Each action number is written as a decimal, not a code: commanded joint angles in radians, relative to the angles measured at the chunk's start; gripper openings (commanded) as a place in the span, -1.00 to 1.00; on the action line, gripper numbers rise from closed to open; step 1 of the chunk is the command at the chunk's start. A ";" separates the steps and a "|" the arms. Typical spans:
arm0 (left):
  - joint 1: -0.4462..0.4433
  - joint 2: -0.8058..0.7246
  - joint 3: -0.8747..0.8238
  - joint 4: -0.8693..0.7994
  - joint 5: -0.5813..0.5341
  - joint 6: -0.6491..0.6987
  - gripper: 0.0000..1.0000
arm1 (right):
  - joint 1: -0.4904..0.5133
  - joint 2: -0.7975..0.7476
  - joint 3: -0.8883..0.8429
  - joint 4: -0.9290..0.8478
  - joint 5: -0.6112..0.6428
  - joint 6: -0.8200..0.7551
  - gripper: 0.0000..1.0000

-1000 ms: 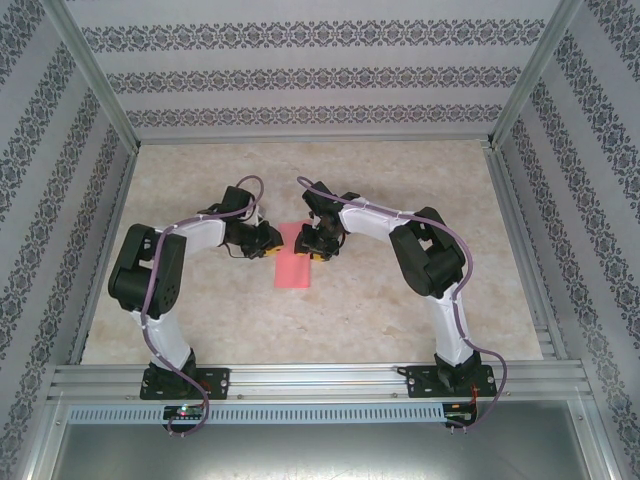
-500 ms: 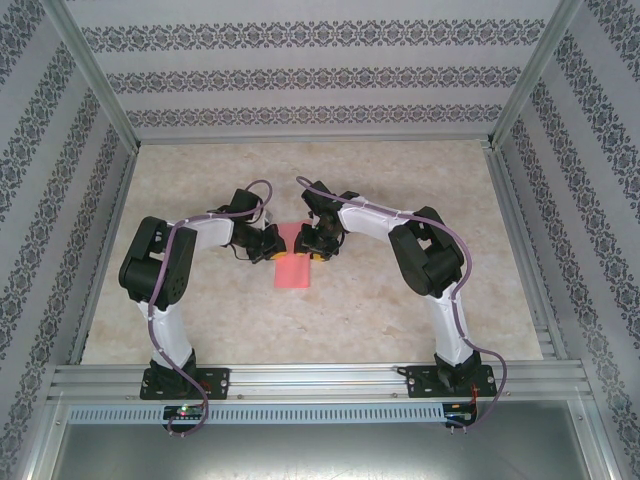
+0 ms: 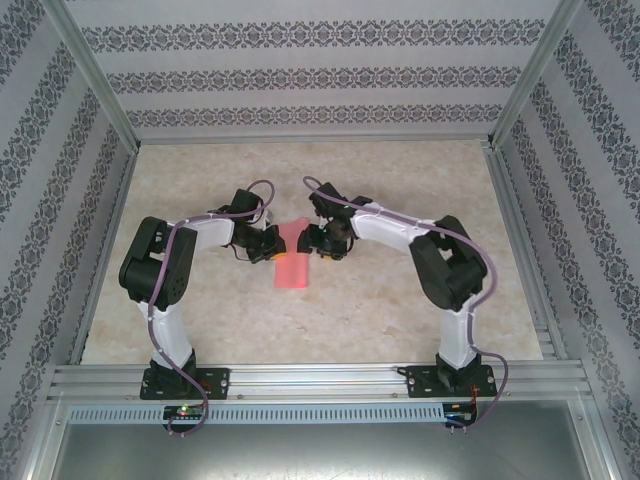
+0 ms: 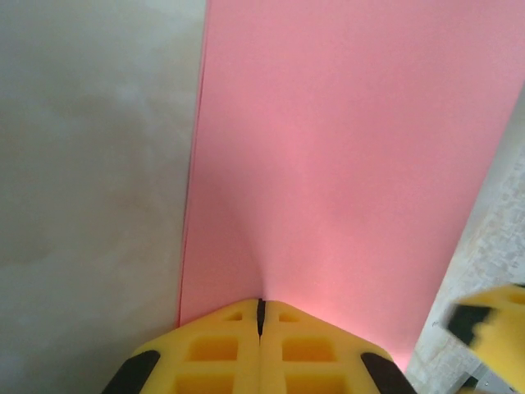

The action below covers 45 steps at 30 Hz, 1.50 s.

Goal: Fold a paper plane with a square sheet of paper (pick it up from the middle)
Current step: Hold the square sheet of paper at the center of the table, then fold the square sheet of paper in half at the center of the table.

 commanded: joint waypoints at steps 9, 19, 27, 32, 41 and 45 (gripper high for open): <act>-0.010 0.079 -0.088 -0.135 -0.140 0.032 -1.00 | 0.048 0.026 0.035 0.135 -0.033 0.034 -0.95; -0.009 0.098 -0.085 -0.140 -0.138 0.026 -1.00 | 0.050 0.182 0.121 0.108 -0.037 0.026 -1.00; -0.010 0.116 -0.098 -0.156 -0.164 0.014 -1.00 | 0.016 0.195 0.038 0.099 -0.012 0.021 -1.00; -0.006 0.128 -0.114 -0.159 -0.184 0.002 -1.00 | -0.021 0.167 -0.061 0.106 0.005 -0.001 -1.00; 0.001 0.131 -0.124 -0.158 -0.183 0.005 -1.00 | -0.086 0.009 -0.132 0.162 -0.008 -0.051 -1.00; 0.001 0.131 -0.118 -0.162 -0.180 0.009 -1.00 | -0.048 0.024 -0.065 0.231 -0.089 -0.031 -1.00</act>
